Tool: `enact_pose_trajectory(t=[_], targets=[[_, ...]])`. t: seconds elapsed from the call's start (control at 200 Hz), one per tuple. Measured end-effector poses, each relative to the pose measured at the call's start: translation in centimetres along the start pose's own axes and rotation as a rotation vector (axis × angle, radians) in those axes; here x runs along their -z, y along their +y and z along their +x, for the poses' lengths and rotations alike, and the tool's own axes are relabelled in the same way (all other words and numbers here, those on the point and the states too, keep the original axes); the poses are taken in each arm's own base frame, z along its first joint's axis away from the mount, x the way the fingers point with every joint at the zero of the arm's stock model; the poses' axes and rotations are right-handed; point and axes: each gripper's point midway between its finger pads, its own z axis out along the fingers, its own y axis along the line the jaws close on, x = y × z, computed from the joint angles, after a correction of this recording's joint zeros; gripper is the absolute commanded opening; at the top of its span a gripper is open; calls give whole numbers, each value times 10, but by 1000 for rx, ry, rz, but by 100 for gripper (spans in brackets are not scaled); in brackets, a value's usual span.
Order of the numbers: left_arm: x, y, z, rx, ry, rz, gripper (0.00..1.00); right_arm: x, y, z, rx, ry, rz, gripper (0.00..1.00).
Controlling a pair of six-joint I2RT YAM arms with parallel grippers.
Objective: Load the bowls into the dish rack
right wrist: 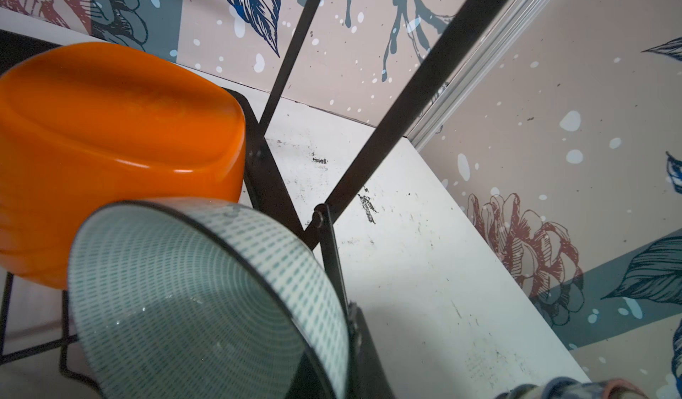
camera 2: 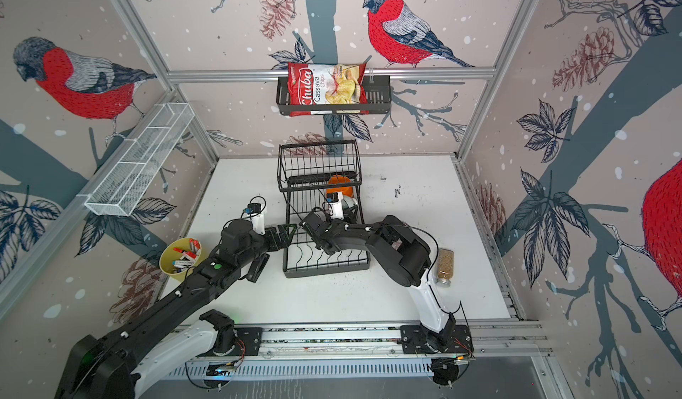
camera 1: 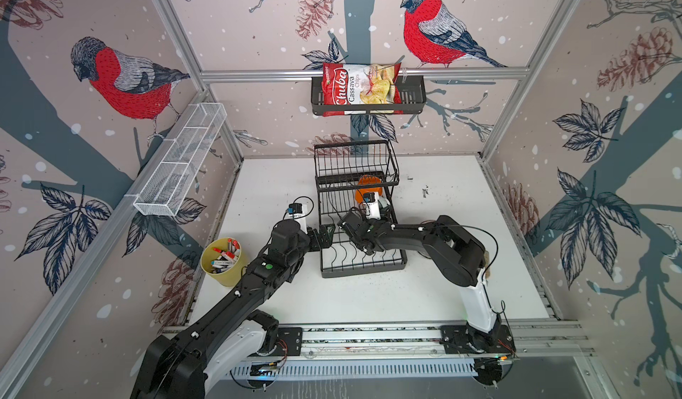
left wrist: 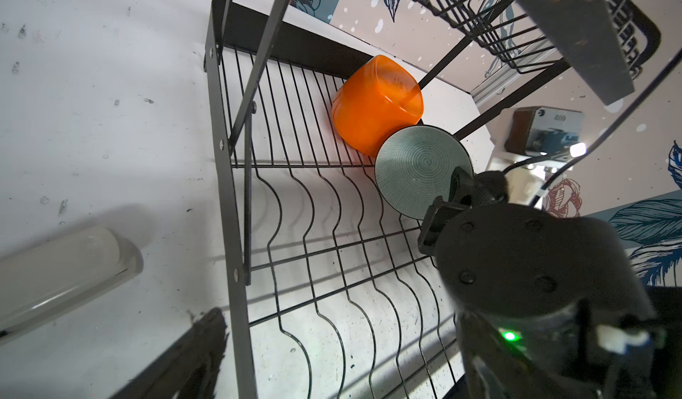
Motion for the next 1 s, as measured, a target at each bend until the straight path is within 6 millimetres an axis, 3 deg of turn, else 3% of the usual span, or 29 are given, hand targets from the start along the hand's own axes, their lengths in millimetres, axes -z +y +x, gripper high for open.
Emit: enact_pose_trajectory(t=[0.345,0.53,1.001], targets=[[1,12,4,5,6,-53,96,7,5,2,13,-25,30,0],[0,8,0,4,-13,-38,96,12,7,4,21,-37,30,0],[-1,7,-4,5,-29,-35,96,15,12,5,23,-20,2,15]])
